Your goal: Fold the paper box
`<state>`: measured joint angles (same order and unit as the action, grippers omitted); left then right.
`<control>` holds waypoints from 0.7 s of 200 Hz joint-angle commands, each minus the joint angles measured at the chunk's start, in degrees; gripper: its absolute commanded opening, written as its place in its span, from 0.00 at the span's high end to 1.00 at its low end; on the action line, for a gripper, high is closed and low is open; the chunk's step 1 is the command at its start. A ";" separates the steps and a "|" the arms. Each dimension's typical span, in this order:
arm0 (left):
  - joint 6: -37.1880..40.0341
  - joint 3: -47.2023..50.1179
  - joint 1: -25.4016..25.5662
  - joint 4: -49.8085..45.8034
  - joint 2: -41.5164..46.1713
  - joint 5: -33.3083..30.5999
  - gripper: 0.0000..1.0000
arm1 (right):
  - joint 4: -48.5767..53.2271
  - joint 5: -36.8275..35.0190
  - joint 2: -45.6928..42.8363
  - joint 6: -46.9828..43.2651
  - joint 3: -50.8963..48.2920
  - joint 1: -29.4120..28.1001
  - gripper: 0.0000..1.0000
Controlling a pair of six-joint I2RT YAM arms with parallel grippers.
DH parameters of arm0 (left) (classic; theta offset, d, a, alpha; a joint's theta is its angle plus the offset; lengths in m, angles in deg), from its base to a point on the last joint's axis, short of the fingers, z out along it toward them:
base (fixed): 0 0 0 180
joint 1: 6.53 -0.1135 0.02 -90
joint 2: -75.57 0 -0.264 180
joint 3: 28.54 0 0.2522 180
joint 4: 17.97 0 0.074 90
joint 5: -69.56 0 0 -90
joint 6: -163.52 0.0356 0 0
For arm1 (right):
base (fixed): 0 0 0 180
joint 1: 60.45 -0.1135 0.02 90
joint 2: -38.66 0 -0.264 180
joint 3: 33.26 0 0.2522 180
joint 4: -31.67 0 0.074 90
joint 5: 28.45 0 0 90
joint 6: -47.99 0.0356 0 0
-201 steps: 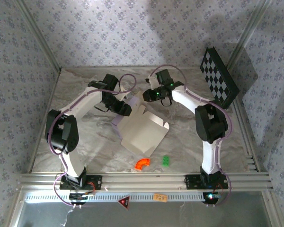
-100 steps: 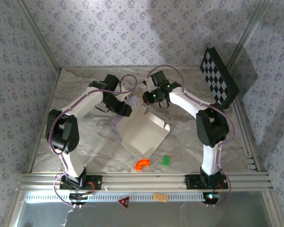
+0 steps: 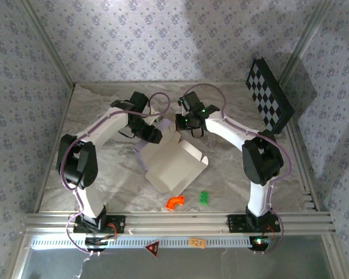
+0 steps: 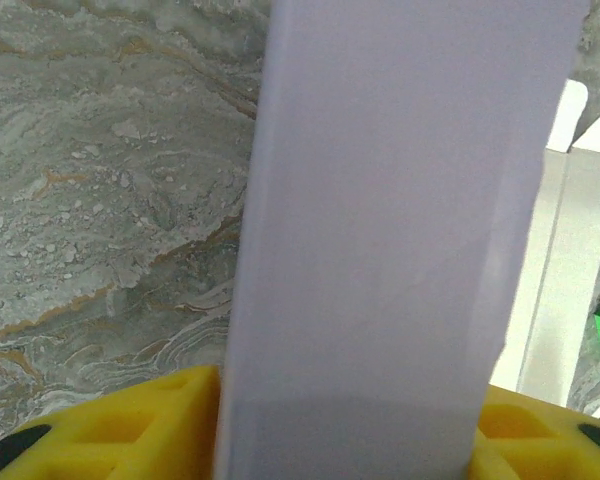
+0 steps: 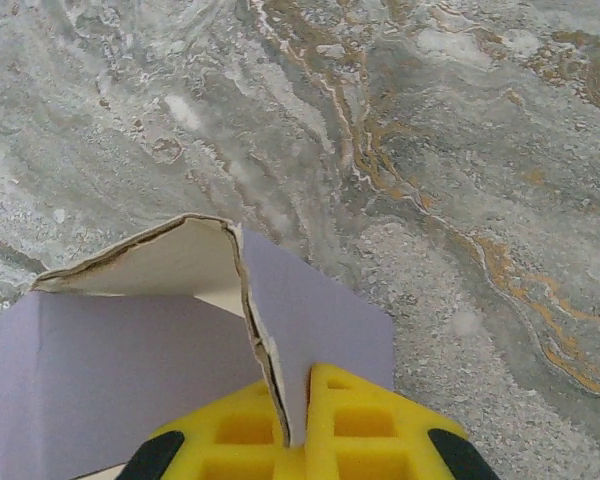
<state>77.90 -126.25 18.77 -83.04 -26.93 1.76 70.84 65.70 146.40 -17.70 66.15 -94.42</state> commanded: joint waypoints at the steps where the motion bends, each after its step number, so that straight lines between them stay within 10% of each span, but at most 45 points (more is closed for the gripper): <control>1: -1.22 0.01 0.36 -2.62 -0.80 -1.79 0.50 | -0.76 -6.51 -3.90 6.10 -0.33 0.81 1.00; 66: -1.96 -0.29 1.64 -2.39 -0.84 -3.30 0.51 | -11.61 -9.33 -5.79 18.22 -5.43 -0.84 1.00; 140: -2.30 -0.61 1.68 -4.67 -0.91 -8.30 0.52 | 5.47 -16.49 -6.49 -3.92 -0.10 -0.77 1.00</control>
<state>77.05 -126.25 20.76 -81.19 -26.93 -2.40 70.95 55.62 143.21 -14.22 63.39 -96.80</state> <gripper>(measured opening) 0.478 0.054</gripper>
